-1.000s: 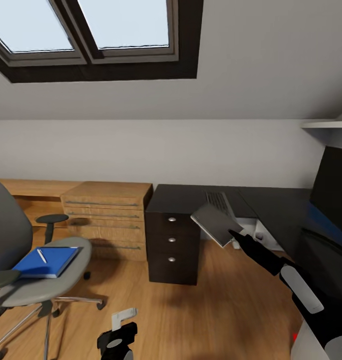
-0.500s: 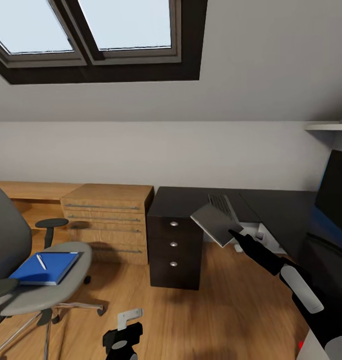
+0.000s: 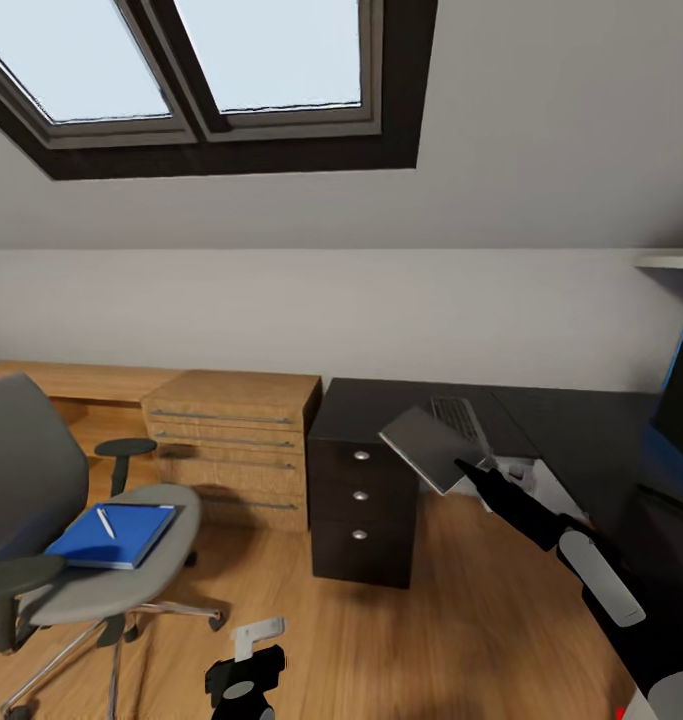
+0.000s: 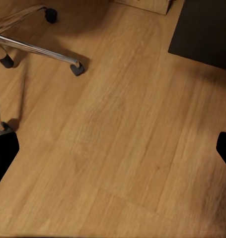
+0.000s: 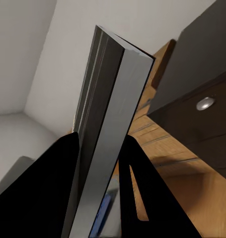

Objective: In the bedroom, organize the workspace by keeping the computer under the desk, ensuring the monitor is on the desk, placing the keyboard on the desk next to the monitor, placing the mouse on the desk next to the keyboard, moving the folder from the swivel chair onto the desk next to the mouse, stacking the notebook on top of the folder with the pen on top of the notebook, and positioning the swivel chair next to the desk.

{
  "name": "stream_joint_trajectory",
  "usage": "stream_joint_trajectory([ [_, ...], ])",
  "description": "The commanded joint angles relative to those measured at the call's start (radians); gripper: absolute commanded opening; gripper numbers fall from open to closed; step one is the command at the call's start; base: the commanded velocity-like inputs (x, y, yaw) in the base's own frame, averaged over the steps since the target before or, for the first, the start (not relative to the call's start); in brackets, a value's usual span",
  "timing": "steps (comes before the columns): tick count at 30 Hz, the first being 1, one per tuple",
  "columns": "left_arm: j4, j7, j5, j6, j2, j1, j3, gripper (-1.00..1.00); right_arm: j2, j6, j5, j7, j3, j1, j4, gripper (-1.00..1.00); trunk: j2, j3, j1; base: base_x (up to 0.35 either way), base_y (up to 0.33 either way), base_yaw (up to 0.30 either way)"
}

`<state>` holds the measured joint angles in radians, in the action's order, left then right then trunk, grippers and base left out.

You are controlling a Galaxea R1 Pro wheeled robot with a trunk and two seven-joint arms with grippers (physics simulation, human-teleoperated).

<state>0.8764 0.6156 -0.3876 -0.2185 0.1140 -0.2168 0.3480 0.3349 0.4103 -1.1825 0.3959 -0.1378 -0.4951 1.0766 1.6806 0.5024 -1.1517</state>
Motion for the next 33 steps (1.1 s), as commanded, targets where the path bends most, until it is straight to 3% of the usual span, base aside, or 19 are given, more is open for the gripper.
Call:
stream_joint_trajectory([
  [1, 0.001, 0.007, -0.005, -0.004, 0.0, -0.001, 0.003, 1.0, 0.001, 0.004, -0.008, 0.0, -0.002, 0.0, 0.0, -1.0, -0.007, -0.002, 0.004, 0.0, 0.0, 0.256],
  [8, 0.001, 0.007, -0.005, -0.004, 0.0, -0.001, 0.003, 1.0, 0.001, 0.004, -0.008, 0.0, -0.003, 0.0, 0.0, -1.0, -0.056, -0.024, 0.031, 0.0, 0.0, 0.259],
  [15, 0.005, 0.008, -0.005, -0.004, 0.001, -0.001, 0.004, 1.0, 0.001, 0.004, -0.009, 0.0, -0.003, 0.0, -0.001, -1.0, -0.056, -0.024, 0.031, 0.0, 0.0, 0.167],
  [19, 0.126, 0.01, -0.006, -0.01, 0.002, -0.001, 0.005, 1.0, -0.002, -0.001, -0.007, -0.008, -0.006, 0.0, -0.005, -1.0, -0.056, -0.024, 0.031, 0.0, 0.0, 0.015],
  [21, 0.181, 0.011, -0.008, -0.027, 0.004, -0.001, 0.006, 1.0, -0.019, -0.005, -0.006, -0.022, -0.005, 0.0, -0.006, -1.0, -0.056, -0.024, 0.031, 0.0, 0.0, 0.004],
  [23, 0.238, 0.011, -0.015, -0.08, 0.005, -0.001, 0.004, 1.0, -0.057, -0.012, -0.006, -0.06, -0.003, -0.001, -0.006, -1.0, -0.056, -0.024, 0.031, 0.0, 0.0, 0.002],
  [26, 0.346, 0.013, -0.06, -0.223, 0.008, -0.001, -0.008, 1.0, -0.145, -0.044, -0.008, -0.174, 0.011, -0.002, -0.005, -1.0, -0.056, -0.024, 0.031, 0.0, 0.0, 0.001],
  [29, 0.434, 0.014, -0.113, -0.304, 0.009, -0.001, -0.031, 1.0, -0.204, -0.099, -0.01, -0.255, 0.028, -0.005, -0.004, -1.0, -0.056, -0.024, 0.031, 0.0, 0.0, 0.0],
  [33, 0.505, 0.014, -0.157, -0.347, 0.009, -0.001, -0.062, 1.0, -0.26, -0.157, -0.011, -0.314, 0.037, -0.02, -0.004, -1.0, -0.056, -0.024, 0.031, 0.0, 0.0, 0.0],
])
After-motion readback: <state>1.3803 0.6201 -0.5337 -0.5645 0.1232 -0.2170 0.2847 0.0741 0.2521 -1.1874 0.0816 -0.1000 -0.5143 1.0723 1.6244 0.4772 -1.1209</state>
